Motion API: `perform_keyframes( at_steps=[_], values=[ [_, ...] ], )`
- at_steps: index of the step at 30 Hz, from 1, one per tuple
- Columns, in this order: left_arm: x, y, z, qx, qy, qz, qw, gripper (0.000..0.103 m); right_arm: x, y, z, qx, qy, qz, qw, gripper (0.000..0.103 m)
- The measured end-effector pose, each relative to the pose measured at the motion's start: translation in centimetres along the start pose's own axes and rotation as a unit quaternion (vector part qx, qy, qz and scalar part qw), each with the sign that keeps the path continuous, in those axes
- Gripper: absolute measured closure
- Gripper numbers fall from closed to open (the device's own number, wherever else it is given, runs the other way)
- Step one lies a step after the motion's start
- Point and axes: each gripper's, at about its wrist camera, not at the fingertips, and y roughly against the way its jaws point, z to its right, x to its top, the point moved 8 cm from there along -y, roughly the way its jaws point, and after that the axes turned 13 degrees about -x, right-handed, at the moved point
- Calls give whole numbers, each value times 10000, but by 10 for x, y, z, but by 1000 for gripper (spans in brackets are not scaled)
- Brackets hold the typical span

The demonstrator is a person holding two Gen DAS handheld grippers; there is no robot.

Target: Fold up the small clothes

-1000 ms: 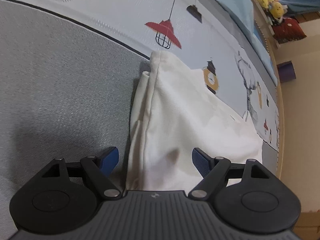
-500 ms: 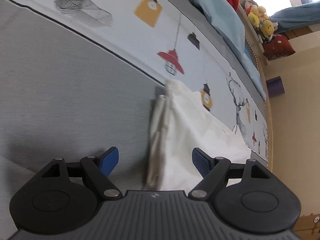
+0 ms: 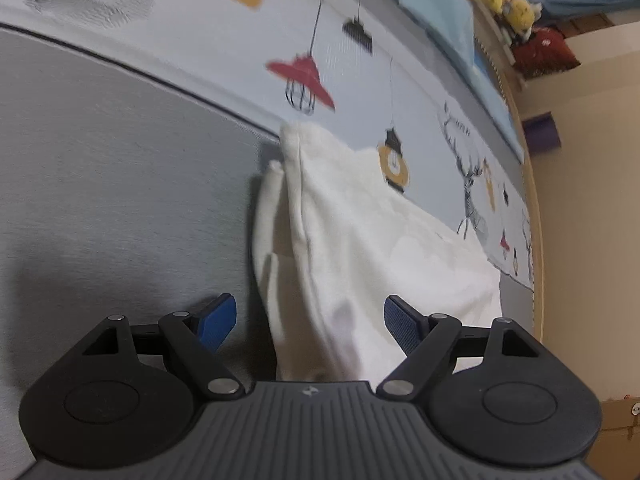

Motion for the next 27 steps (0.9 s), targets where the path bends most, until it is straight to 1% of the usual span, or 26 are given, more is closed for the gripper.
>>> perform_keyframes(
  at_steps=[2,3,4,5,6,7,10,13,14,17,19,21,23,24,27],
  values=[
    [0,-13,-2,44,29,-114,9999,20,5,9,9,49,-114,81,9999,94],
    [1,-18,-2,80,17,-121,9999,28,7,13,13,77,-165,103,9998,94],
    [2,-20,-1,69,-24,-112,9999,49,8,18,18,102,-223,119,9996,94],
    [2,-22,2,15,-58,-114,9999,60,13,18,21,155,-304,109,9994,94],
    [2,-22,5,-27,-103,-83,9999,77,13,18,21,155,-304,109,9994,94],
    [2,-20,9,-32,-195,-9,9998,84,14,20,21,192,-334,86,9992,94],
    [1,-3,17,-43,-347,245,9991,87,16,15,19,286,-425,1,9987,94],
    [-1,34,14,75,-358,599,9975,88,20,17,7,577,-526,28,9969,94],
    [-2,50,10,125,-317,730,9968,88,21,19,1,732,-583,63,9956,94],
    [-9,91,0,257,-248,1023,9941,88,32,27,-3,1351,-1159,140,9839,95],
    [-15,111,-2,396,-282,1096,9928,88,41,36,-3,1659,-1435,278,9752,95],
    [-21,120,3,516,-369,1095,9920,88,46,44,0,1810,-1599,352,9698,95],
    [-23,121,17,570,-506,1100,9910,89,45,48,6,1833,-1673,346,9681,95],
    [-23,121,26,546,-569,1117,9906,89,44,51,10,1810,-1669,353,9686,95],
    [-20,102,68,369,-753,1166,9896,89,40,62,29,1672,-1630,415,9715,95]
  ],
)
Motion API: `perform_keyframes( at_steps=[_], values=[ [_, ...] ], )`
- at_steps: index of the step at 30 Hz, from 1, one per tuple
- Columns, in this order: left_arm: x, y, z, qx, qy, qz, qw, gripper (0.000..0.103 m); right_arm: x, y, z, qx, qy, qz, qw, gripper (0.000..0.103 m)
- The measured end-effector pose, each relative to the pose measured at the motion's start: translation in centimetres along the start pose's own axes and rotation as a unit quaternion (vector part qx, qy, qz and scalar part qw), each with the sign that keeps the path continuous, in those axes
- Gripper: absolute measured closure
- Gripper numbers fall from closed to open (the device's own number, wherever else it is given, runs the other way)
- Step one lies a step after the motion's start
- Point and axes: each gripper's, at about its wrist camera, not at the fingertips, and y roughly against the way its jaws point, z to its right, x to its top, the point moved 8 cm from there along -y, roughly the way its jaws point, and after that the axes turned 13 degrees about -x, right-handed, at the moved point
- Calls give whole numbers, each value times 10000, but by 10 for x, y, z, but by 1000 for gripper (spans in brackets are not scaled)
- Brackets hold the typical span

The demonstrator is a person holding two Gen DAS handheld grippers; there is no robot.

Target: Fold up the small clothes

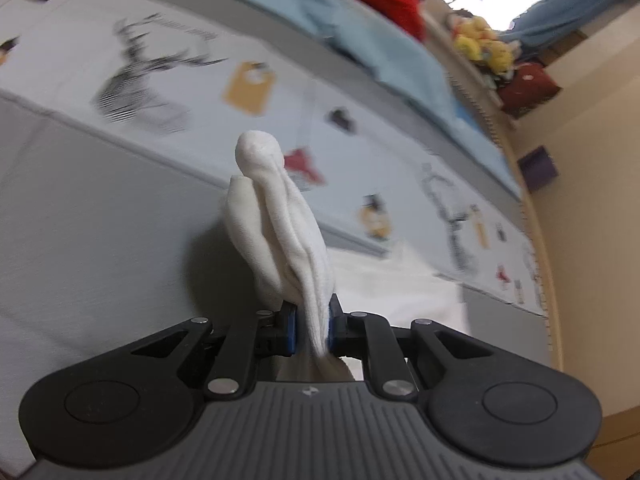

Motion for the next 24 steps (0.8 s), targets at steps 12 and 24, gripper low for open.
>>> perform_keyframes(
  at_steps=[12,24],
  values=[
    [-34,-126,184,-688,-744,-314,9944,88,6,124,165,-1513,-665,547,9847,95],
    [-48,-140,197,-930,-722,-551,9915,66,-67,131,287,-3456,-1423,-900,9232,93]
  ],
)
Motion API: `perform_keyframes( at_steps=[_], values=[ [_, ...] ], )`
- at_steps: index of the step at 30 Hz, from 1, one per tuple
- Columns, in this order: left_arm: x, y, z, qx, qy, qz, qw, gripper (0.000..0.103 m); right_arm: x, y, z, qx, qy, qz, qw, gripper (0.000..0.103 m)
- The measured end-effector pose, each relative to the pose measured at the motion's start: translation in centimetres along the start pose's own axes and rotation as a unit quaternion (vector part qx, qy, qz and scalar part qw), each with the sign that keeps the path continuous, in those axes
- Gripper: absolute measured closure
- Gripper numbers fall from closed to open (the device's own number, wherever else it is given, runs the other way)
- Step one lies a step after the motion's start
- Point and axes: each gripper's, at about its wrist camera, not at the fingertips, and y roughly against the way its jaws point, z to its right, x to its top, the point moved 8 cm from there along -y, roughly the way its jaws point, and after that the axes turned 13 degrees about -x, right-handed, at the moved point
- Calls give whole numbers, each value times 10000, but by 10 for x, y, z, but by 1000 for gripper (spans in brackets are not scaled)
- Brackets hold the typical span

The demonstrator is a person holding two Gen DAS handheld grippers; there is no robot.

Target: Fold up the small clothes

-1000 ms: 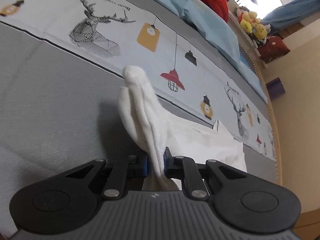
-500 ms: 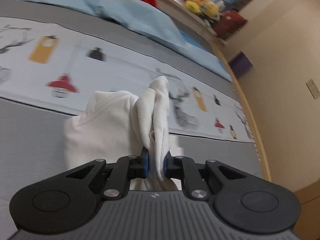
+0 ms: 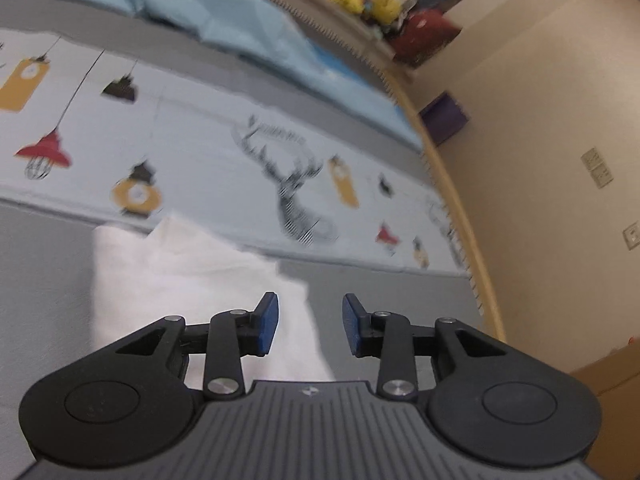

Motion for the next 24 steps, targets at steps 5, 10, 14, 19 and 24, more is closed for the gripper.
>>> perform_keyframes(
  at_steps=[5,10,14,19,24],
  values=[
    [-19,9,-21,252,-421,-700,9963,66,3,-16,0,-117,-505,-156,9985,91],
    [-48,9,-35,285,-825,-1260,9882,67,1,-40,-6,-52,-629,-403,9972,76],
    [-69,2,-53,470,-988,-1616,9808,68,-19,-64,-7,-439,-219,-1024,9935,95],
    [-78,-13,-60,399,-1076,-1875,9755,69,-20,-67,-6,-535,-275,-1076,9924,95],
    [-121,-44,-89,1193,-1799,-2993,9294,76,20,-41,0,-635,-308,-373,9968,94]
  ],
)
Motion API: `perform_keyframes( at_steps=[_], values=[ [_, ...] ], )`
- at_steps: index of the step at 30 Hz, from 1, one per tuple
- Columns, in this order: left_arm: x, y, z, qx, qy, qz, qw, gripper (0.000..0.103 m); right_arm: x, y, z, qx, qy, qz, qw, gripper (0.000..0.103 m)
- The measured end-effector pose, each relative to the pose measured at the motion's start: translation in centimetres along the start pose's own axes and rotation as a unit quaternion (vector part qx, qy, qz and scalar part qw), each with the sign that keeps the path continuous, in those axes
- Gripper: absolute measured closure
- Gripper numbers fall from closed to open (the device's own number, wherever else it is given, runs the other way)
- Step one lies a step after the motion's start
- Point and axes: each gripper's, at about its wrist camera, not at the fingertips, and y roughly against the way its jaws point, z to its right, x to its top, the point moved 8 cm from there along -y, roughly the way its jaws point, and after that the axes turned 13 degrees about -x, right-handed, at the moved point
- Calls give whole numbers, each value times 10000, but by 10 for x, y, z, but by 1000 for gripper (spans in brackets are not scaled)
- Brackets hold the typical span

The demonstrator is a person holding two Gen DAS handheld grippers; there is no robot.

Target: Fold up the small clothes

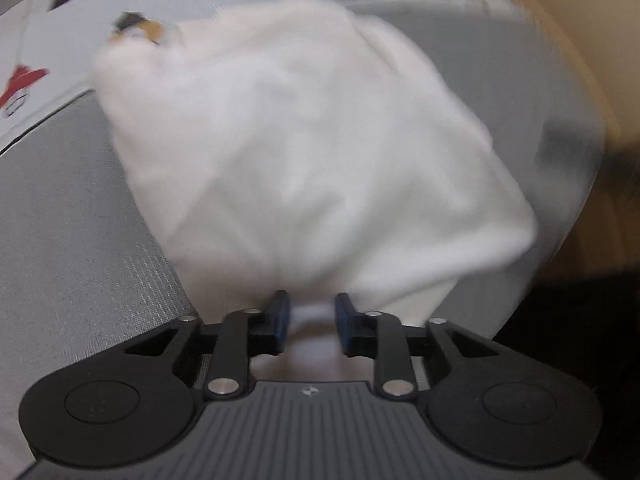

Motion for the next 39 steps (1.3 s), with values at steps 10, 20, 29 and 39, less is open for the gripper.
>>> perform_keyframes(
  at_steps=[10,20,29,39],
  values=[
    [10,41,-15,-332,180,495,9981,72,79,-37,-23,1200,-158,440,9917,64],
    [-2,60,-39,-70,344,568,9978,72,97,-93,-65,1288,-445,-172,9905,100],
    [16,64,-30,-101,371,899,9952,72,111,-83,-49,-388,283,881,9950,97],
    [36,55,-31,158,684,1101,9914,71,26,-45,-82,1201,2703,367,9545,98]
  ],
)
